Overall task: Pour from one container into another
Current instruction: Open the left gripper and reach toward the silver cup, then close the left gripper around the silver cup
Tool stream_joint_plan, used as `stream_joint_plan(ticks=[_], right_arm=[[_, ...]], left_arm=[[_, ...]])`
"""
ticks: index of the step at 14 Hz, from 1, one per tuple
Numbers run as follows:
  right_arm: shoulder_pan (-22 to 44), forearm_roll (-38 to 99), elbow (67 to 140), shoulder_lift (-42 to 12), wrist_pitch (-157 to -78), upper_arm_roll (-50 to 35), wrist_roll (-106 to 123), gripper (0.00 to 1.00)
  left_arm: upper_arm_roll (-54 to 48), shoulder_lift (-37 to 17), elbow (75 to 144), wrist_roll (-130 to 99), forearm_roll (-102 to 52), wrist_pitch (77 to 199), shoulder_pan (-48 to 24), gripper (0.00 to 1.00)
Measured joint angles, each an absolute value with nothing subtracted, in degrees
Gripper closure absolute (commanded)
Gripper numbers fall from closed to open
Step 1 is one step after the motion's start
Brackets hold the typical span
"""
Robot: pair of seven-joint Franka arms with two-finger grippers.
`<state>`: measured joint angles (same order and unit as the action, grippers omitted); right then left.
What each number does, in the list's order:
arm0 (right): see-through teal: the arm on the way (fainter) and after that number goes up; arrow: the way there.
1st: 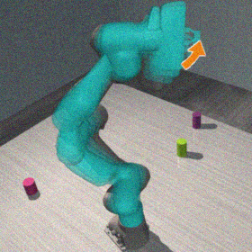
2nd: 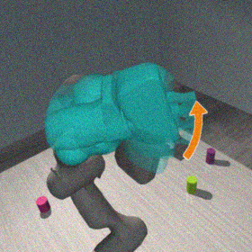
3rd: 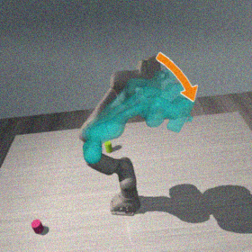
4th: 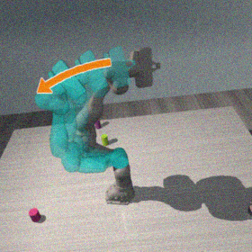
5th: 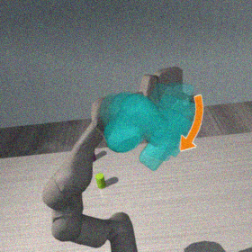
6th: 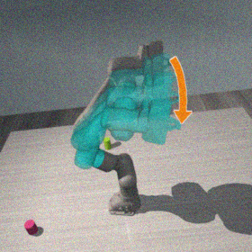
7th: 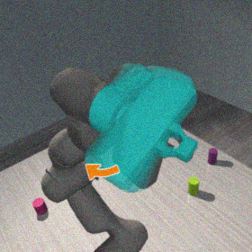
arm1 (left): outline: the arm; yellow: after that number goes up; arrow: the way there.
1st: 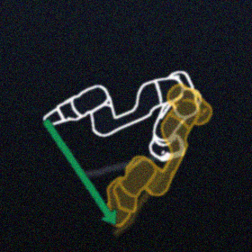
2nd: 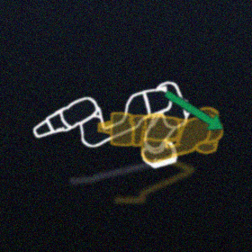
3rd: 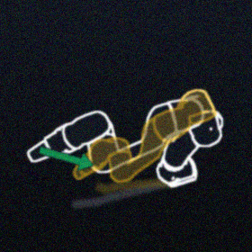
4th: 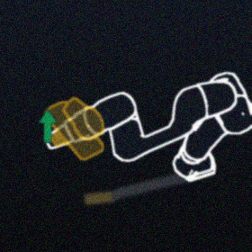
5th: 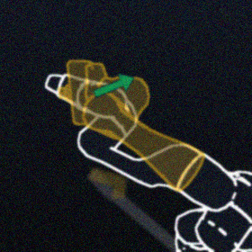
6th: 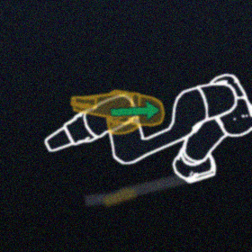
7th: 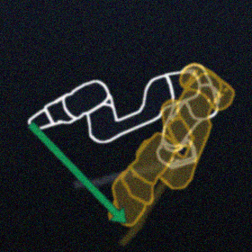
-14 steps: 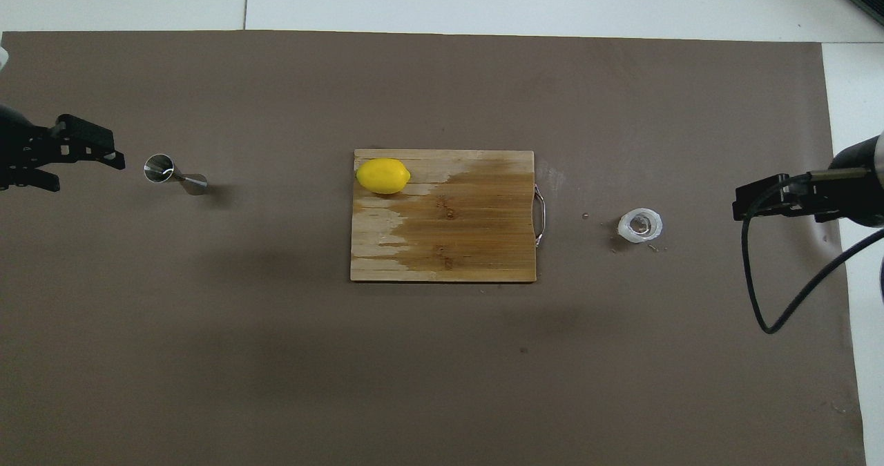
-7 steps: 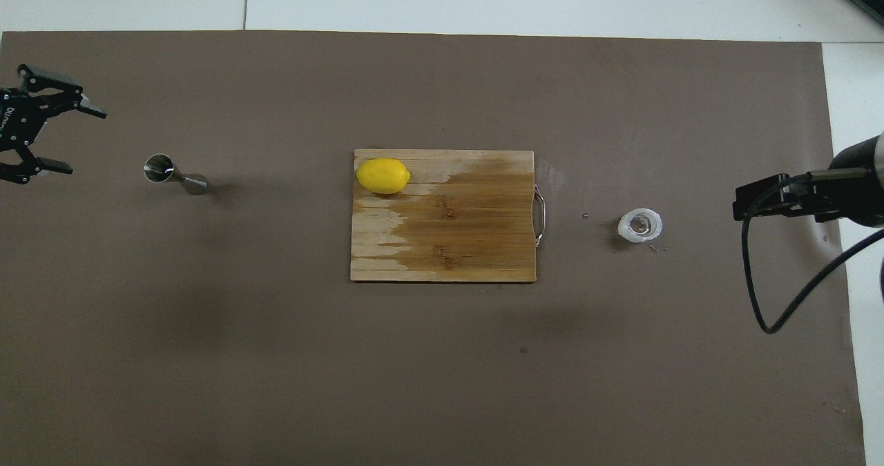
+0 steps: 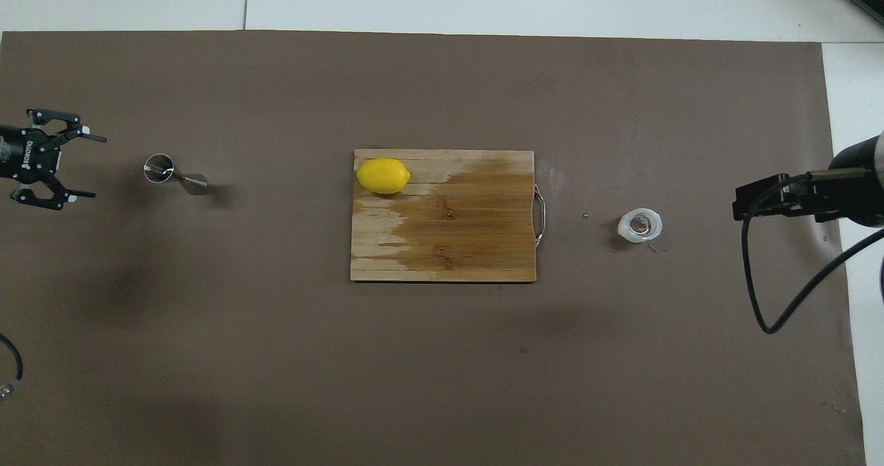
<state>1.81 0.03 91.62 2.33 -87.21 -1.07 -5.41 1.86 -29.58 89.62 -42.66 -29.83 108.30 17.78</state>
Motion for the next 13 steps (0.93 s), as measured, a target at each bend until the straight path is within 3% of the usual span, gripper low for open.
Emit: stream_joint_plan(ticks=[5,13], right_arm=[[1.8,0.0,91.6,2.3,-87.2,-1.1,-5.4,0.0],[1.8,0.0,91.6,2.3,-87.2,-1.1,-5.4,0.0]], left_arm=[[1.7,-24.7,103.9,-49.9,-39.0,113.4,17.8,0.0],[0.7,-22.5,108.4,-58.0,-50.5,120.5,13.4,0.0]])
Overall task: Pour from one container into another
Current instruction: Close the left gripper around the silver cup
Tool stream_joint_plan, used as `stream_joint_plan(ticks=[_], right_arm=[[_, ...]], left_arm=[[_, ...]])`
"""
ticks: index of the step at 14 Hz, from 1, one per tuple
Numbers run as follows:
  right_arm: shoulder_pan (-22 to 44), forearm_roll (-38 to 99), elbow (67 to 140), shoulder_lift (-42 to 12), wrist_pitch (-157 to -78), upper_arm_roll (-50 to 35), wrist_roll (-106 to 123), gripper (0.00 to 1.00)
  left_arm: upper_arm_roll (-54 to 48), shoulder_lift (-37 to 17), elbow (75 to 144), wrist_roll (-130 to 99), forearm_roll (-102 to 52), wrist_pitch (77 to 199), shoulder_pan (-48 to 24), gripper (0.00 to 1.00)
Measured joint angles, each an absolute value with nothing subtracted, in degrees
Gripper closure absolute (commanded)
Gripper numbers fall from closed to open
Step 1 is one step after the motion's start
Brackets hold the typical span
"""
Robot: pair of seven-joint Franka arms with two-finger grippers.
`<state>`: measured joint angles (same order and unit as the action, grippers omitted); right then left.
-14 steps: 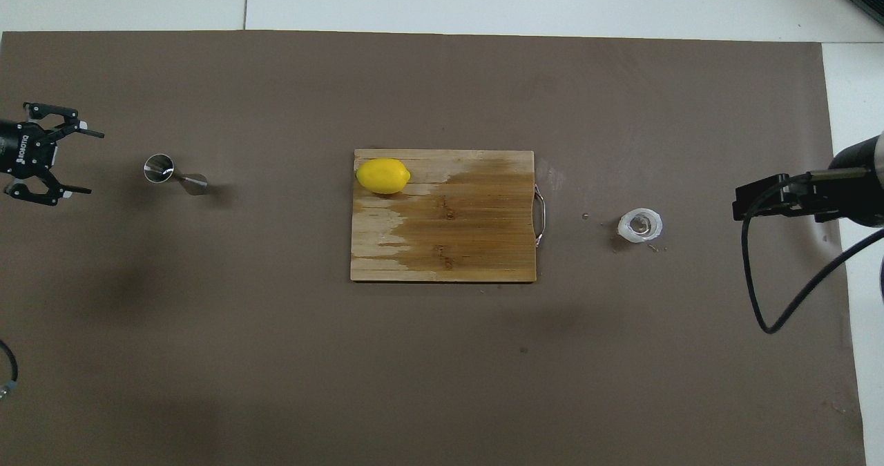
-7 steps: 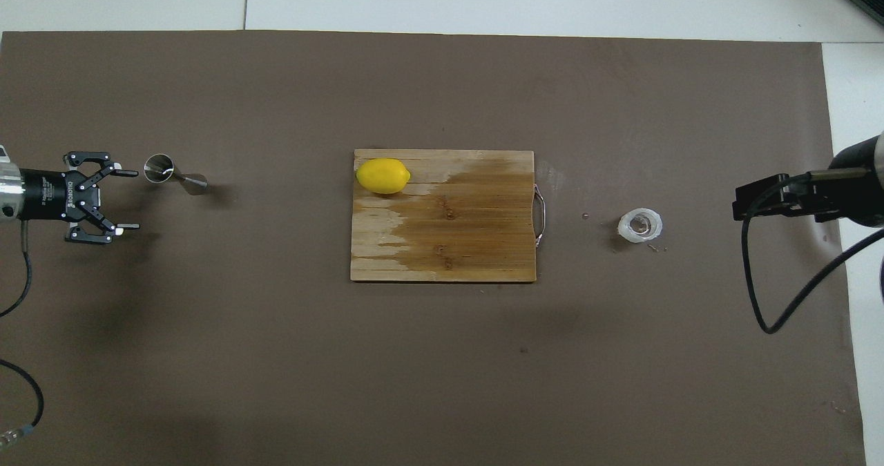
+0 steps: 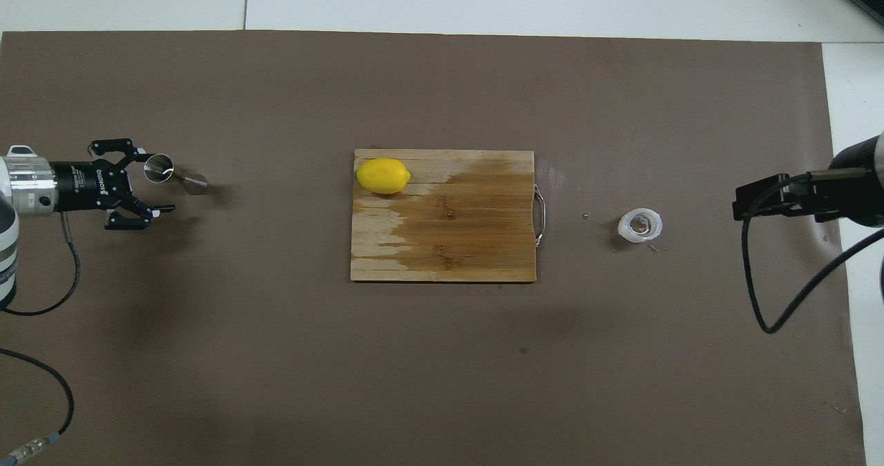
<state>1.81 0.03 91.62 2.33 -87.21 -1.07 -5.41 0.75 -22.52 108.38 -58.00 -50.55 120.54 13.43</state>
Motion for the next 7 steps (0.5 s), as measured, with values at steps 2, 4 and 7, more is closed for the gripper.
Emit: stream_joint_plan(ticks=[2,4,7], right_arm=[[1.8,0.0,91.6,2.3,-87.2,-1.1,-5.4,0.0],[1.8,0.0,91.6,2.3,-87.2,-1.1,-5.4,0.0],[1.8,0.0,91.6,2.3,-87.2,-1.1,-5.4,0.0]], left_arm=[[0.7,-22.5,108.4,-58.9,-52.1,121.5,12.9,0.0],[0.8,-22.5,108.7,-59.9,-52.5,122.0,12.2,0.0],[0.7,-22.5,109.0,-60.4,-53.0,122.2,11.9,0.0]])
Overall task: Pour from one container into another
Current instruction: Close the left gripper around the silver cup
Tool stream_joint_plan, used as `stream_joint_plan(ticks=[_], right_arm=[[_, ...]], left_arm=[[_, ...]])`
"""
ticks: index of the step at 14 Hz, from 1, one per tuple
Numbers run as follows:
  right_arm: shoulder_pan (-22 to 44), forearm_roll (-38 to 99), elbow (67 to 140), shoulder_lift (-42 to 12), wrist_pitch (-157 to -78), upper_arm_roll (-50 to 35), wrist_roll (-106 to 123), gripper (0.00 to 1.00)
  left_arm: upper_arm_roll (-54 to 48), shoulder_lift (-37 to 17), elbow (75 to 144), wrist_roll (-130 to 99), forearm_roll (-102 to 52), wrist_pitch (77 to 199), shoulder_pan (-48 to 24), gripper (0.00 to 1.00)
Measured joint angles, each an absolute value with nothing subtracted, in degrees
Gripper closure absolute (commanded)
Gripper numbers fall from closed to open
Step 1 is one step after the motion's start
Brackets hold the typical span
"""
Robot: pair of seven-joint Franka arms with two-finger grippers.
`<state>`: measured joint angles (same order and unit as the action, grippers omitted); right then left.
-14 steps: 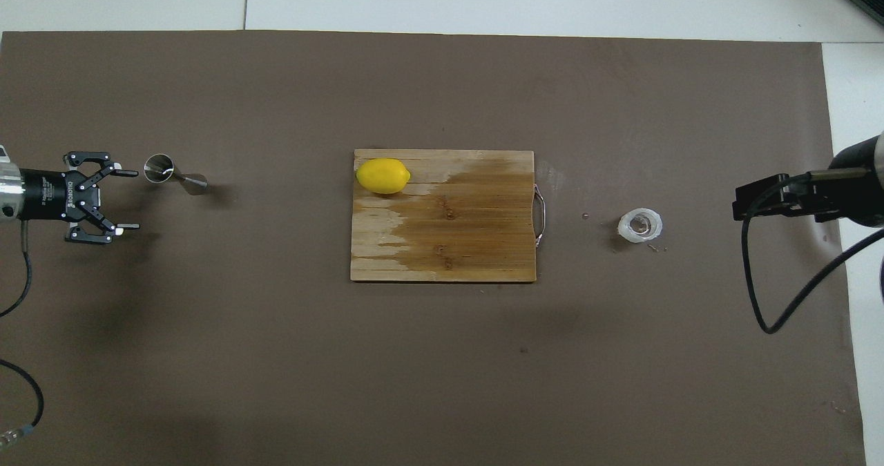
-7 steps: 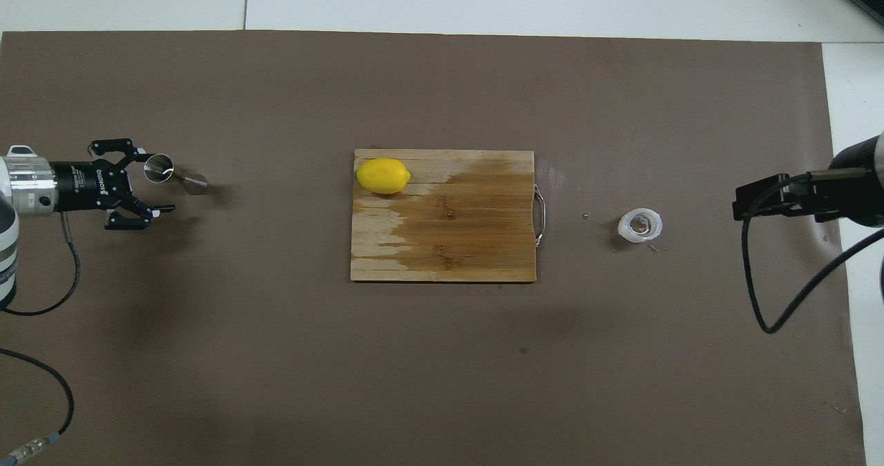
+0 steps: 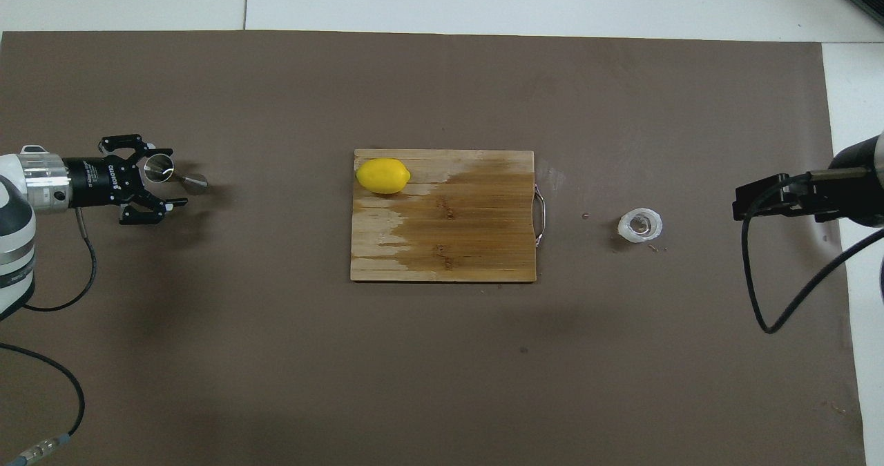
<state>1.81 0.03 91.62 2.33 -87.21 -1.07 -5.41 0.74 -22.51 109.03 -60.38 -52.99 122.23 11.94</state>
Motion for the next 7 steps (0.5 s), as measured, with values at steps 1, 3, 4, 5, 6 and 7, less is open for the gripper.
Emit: stream_joint_plan(ticks=[1,3,4,5,6,7], right_arm=[[1.8,0.0,91.6,2.3,-87.2,-1.1,-5.4,0.0],[1.8,0.0,91.6,2.3,-87.2,-1.1,-5.4,0.0],[1.8,0.0,91.6,2.3,-87.2,-1.1,-5.4,0.0],[1.8,0.0,91.6,2.3,-87.2,-1.1,-5.4,0.0],[1.8,0.0,91.6,2.3,-87.2,-1.1,-5.4,0.0],[1.8,0.0,91.6,2.3,-87.2,-1.1,-5.4,0.0]], left_arm=[[0.8,-22.5,109.1,-60.5,-53.6,122.4,11.9,0.21],[0.8,-22.5,109.5,-60.5,-55.0,123.5,11.9,0.62],[0.8,-22.5,109.7,-60.5,-55.2,123.9,11.9,0.76],[0.8,-22.5,109.9,-60.5,-55.3,124.0,11.9,0.91],[0.8,-22.5,109.9,-60.5,-55.4,124.0,11.9,0.95],[0.8,-22.5,109.9,-60.5,-55.4,124.0,11.8,1.0]])
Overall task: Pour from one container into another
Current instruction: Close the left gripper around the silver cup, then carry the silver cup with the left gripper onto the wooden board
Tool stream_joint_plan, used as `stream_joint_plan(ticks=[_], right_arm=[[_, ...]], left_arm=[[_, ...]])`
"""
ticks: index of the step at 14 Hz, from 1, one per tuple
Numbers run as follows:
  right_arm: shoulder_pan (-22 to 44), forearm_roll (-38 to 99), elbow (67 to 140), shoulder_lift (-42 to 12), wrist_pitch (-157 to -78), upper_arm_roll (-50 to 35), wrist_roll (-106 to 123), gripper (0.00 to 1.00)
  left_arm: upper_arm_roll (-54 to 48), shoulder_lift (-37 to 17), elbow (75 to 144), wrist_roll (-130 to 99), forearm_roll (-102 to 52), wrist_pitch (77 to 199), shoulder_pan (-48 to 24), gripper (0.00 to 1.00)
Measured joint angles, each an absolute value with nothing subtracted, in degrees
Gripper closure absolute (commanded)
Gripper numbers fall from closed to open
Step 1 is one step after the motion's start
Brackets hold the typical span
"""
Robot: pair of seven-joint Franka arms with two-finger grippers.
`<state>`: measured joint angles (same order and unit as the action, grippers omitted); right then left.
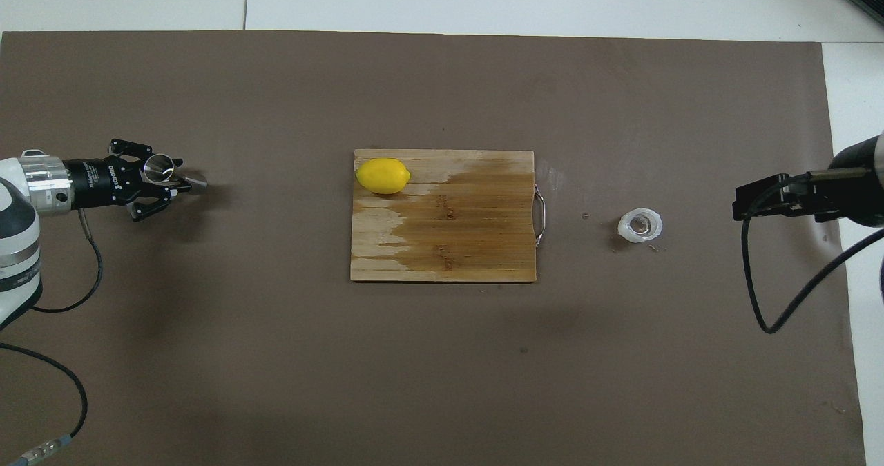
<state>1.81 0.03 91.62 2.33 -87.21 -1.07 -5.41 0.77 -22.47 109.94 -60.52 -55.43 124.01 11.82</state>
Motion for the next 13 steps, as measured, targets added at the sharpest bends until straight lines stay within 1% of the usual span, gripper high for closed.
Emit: stream_joint_plan(ticks=[5,9,13], right_arm=[[1.8,0.0,91.6,2.3,-87.2,-1.1,-5.4,0.0],[1.8,0.0,91.6,2.3,-87.2,-1.1,-5.4,0.0],[1.8,0.0,91.6,2.3,-87.2,-1.1,-5.4,0.0]], left_arm=[[0.7,-20.8,109.9,-60.5,-55.6,124.0,11.7,1.0],[0.5,-16.9,110.0,-66.1,-55.8,124.0,9.6,1.0],[0.1,-14.2,110.1,-68.8,-55.8,124.0,6.7,1.0]])
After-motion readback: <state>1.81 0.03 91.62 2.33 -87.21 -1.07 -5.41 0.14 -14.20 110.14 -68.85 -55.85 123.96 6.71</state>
